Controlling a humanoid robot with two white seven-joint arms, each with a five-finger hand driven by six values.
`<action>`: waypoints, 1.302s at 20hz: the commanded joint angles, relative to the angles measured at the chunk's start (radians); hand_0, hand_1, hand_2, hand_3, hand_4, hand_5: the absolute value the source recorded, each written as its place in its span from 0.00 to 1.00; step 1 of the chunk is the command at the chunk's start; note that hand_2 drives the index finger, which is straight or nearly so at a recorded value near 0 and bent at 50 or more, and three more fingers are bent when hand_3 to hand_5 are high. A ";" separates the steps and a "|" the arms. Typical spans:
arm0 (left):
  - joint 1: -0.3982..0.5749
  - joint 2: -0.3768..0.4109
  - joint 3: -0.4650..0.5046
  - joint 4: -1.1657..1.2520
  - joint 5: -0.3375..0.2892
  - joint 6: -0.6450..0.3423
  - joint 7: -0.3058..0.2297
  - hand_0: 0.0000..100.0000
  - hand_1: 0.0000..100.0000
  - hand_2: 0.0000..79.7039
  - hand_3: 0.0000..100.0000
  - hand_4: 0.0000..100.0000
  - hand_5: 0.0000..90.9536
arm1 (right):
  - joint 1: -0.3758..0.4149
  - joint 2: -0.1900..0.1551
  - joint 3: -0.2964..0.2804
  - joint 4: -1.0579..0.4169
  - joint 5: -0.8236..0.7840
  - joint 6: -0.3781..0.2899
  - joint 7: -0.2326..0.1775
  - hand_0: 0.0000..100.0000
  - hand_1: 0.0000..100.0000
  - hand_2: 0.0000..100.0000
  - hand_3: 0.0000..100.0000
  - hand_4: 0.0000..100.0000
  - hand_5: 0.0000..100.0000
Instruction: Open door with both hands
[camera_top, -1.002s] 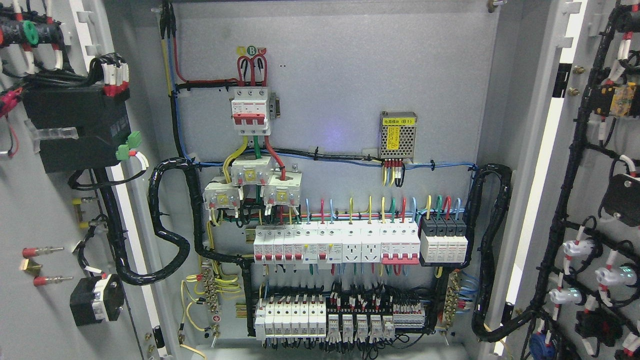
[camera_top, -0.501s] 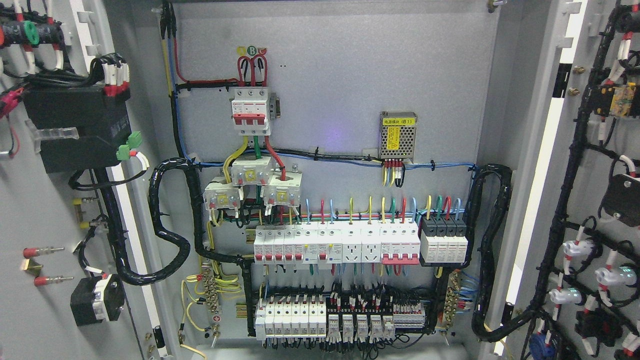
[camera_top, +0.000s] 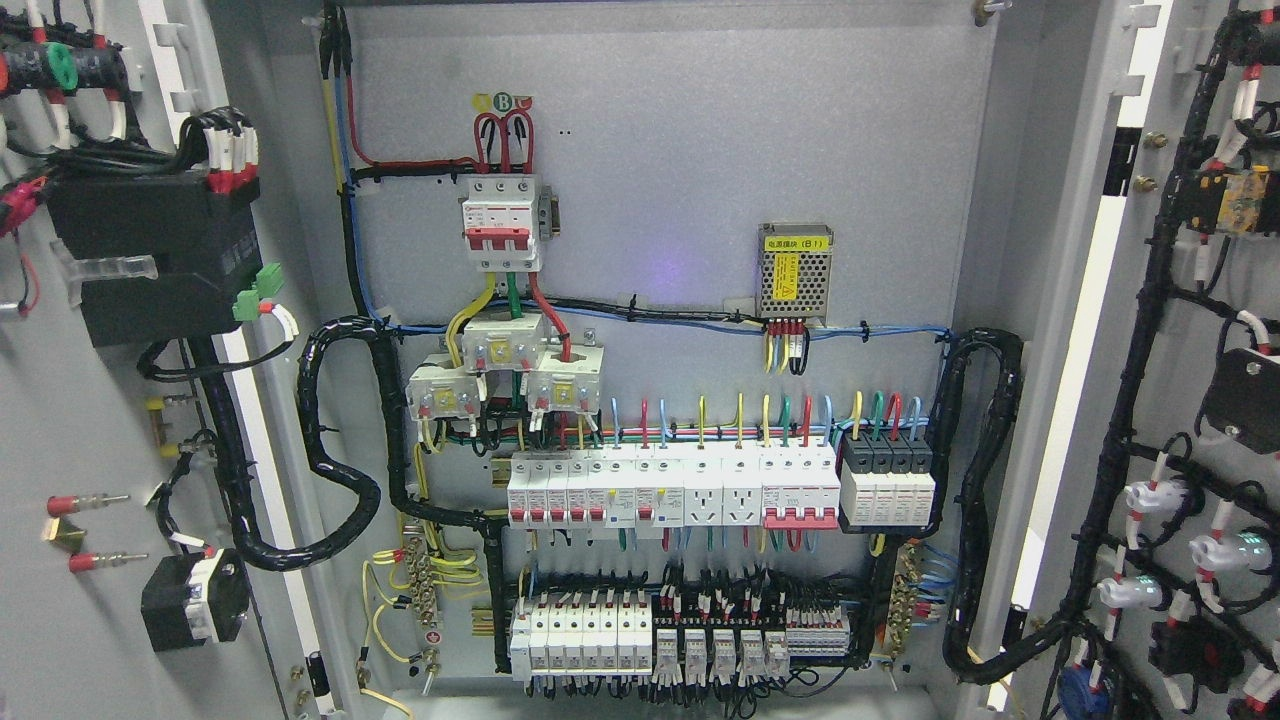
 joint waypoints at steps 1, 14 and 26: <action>0.016 0.015 0.001 -0.290 0.004 -0.036 0.004 0.00 0.00 0.00 0.00 0.03 0.00 | 0.120 -0.151 -0.104 -0.079 0.000 -0.093 0.004 0.11 0.00 0.00 0.00 0.00 0.00; -0.065 0.014 0.091 -0.369 0.081 -0.147 0.028 0.00 0.00 0.00 0.00 0.03 0.00 | 0.189 -0.199 -0.186 -0.099 0.001 -0.333 0.004 0.11 0.00 0.00 0.00 0.00 0.00; -0.192 0.045 0.093 -0.396 0.078 -0.432 0.030 0.00 0.00 0.00 0.00 0.03 0.00 | 0.190 -0.216 -0.260 -0.203 0.001 -0.394 0.004 0.11 0.00 0.00 0.00 0.00 0.00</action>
